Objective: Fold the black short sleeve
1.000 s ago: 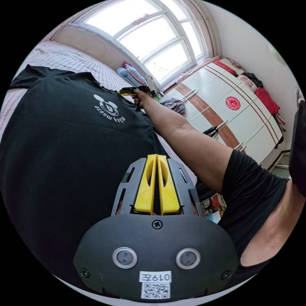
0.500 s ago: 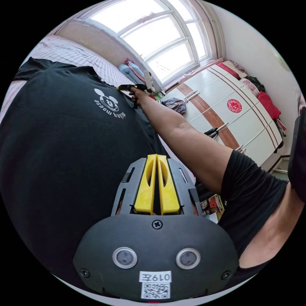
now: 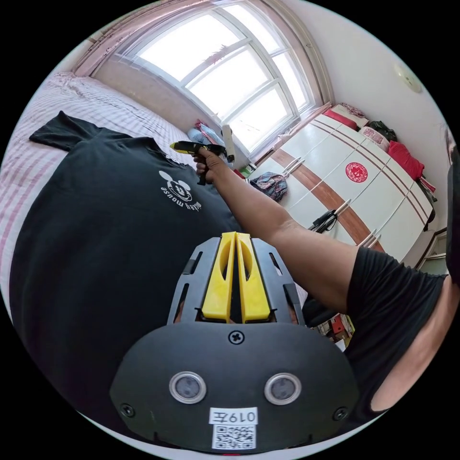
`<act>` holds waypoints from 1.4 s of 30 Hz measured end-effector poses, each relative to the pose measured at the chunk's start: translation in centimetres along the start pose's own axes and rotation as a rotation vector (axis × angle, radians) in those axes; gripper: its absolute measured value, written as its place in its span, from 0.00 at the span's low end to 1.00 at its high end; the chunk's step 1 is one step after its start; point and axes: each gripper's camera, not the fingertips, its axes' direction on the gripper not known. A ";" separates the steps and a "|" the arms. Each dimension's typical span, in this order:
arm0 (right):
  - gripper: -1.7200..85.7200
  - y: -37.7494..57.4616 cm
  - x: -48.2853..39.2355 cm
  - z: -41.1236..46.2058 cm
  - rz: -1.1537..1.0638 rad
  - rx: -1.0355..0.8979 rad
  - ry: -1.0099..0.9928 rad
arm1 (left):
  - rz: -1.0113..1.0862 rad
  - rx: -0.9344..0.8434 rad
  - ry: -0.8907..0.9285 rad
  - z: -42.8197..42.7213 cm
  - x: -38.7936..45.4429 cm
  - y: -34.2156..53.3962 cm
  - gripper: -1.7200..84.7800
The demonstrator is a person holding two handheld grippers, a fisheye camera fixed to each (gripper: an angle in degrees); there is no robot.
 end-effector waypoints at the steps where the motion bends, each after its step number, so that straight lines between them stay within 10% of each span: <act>1: 0.09 -0.5 -0.3 1.2 -0.004 -0.054 -0.003 | -0.005 0.001 0.003 0.0 0.1 0.0 0.03; 8: 0.08 -0.1 2.5 3.5 0.124 -0.101 -0.149 | 0.005 0.026 0.001 -0.1 2.6 -0.6 0.03; 19: 0.06 3.8 2.8 5.8 0.087 -0.176 0.072 | 0.056 -0.060 -0.547 0.7 7.1 -3.3 0.03; 24: 0.02 9.5 0.6 -1.5 0.051 0.077 0.030 | 0.064 -0.114 -0.572 1.0 7.9 -4.0 0.03; 29: 0.01 31.6 -3.2 -17.7 -0.026 0.591 -0.445 | 0.131 -0.080 -0.598 -1.1 9.5 -4.8 0.03; 32: 0.01 47.1 -6.5 -24.2 0.045 0.757 -0.324 | 0.210 -0.065 -0.640 -2.6 12.1 -4.8 0.03; 42: 0.11 73.3 -8.5 -29.3 0.491 0.353 -0.025 | 0.209 0.000 -0.581 -11.3 17.4 -5.3 0.06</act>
